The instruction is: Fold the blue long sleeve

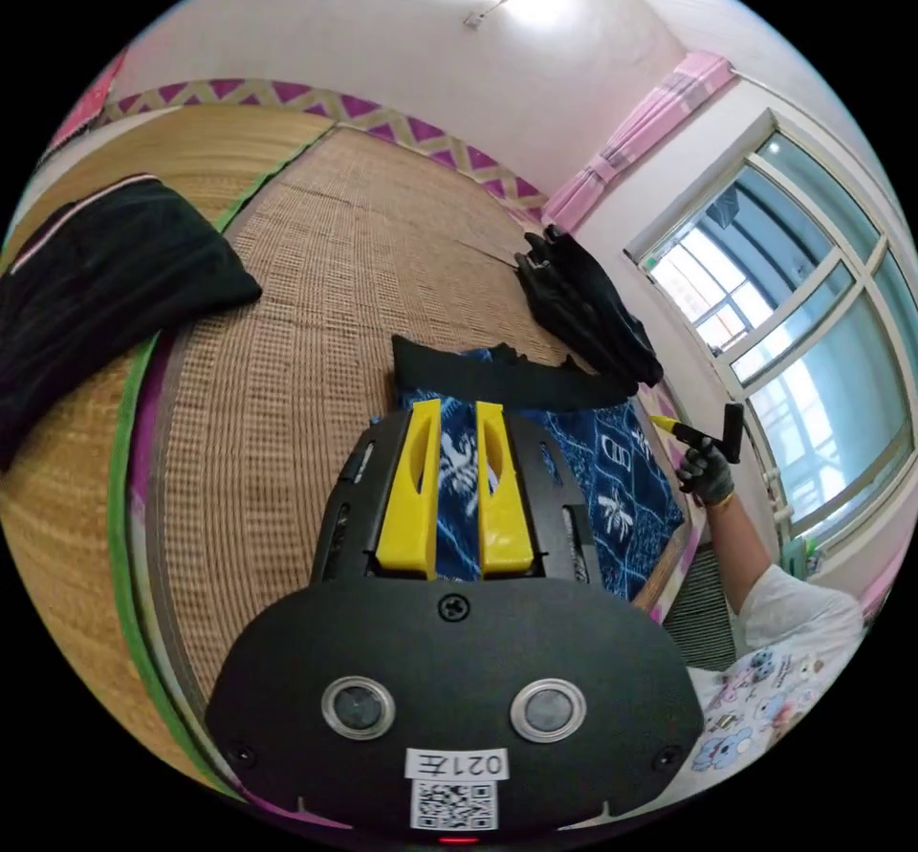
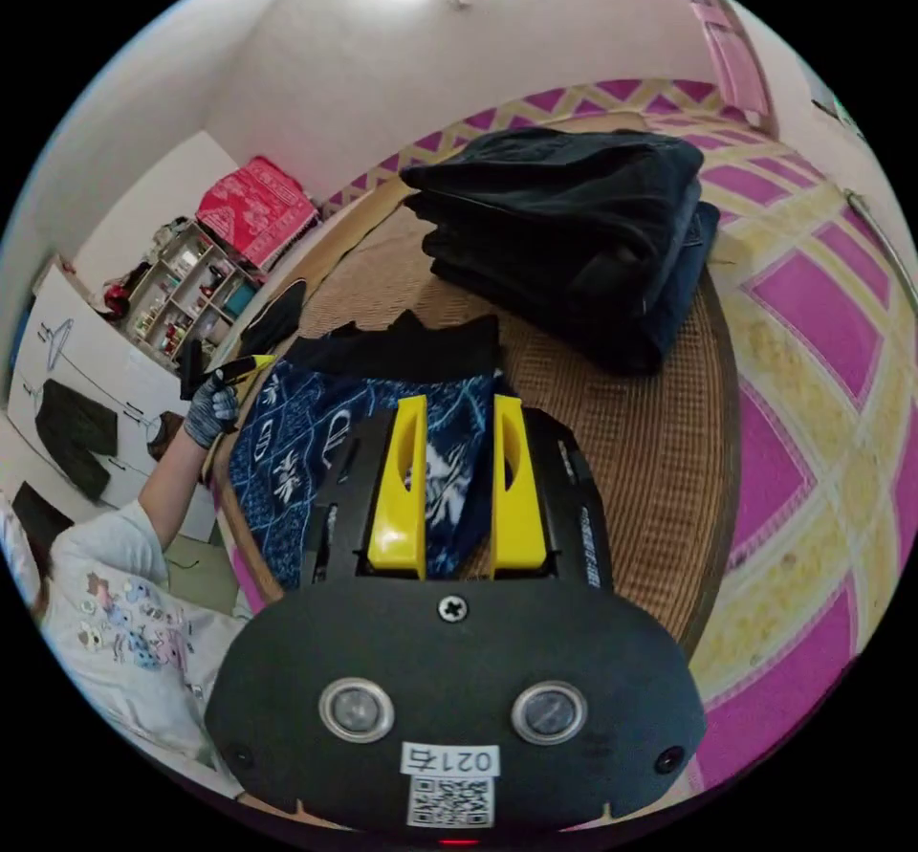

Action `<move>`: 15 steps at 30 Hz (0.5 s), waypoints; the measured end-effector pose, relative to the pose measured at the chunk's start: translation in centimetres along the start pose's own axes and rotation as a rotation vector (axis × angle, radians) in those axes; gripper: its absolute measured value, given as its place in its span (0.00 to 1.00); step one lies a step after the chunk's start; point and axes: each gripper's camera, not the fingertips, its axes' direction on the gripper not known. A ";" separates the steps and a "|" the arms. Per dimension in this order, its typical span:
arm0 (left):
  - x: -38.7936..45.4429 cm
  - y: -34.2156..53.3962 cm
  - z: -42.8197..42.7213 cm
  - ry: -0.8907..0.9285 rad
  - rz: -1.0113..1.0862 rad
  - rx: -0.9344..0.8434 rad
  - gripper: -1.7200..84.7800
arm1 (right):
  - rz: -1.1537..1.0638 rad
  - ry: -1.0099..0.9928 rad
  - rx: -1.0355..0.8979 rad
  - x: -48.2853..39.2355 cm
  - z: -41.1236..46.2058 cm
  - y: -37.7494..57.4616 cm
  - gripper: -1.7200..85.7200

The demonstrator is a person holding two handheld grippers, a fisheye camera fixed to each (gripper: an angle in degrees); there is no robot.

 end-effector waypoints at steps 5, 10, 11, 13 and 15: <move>-2.1 -2.5 3.2 0.050 -0.036 -0.109 0.13 | 0.084 -0.070 -0.120 3.5 3.1 -4.4 0.14; -3.4 -1.8 3.8 0.098 -0.057 -0.103 0.04 | 0.148 -0.184 -0.095 5.5 3.6 -4.6 0.07; -3.5 -1.7 3.6 0.105 -0.060 -0.100 0.03 | 0.146 -0.240 -0.082 5.7 3.4 -4.5 0.05; -2.8 -0.6 1.9 0.136 -0.015 -0.037 0.01 | 0.124 -0.283 -0.037 5.2 2.3 -4.1 0.03; -1.1 0.6 -0.6 0.151 0.067 0.040 0.01 | 0.053 -0.337 0.028 3.8 0.0 -3.4 0.03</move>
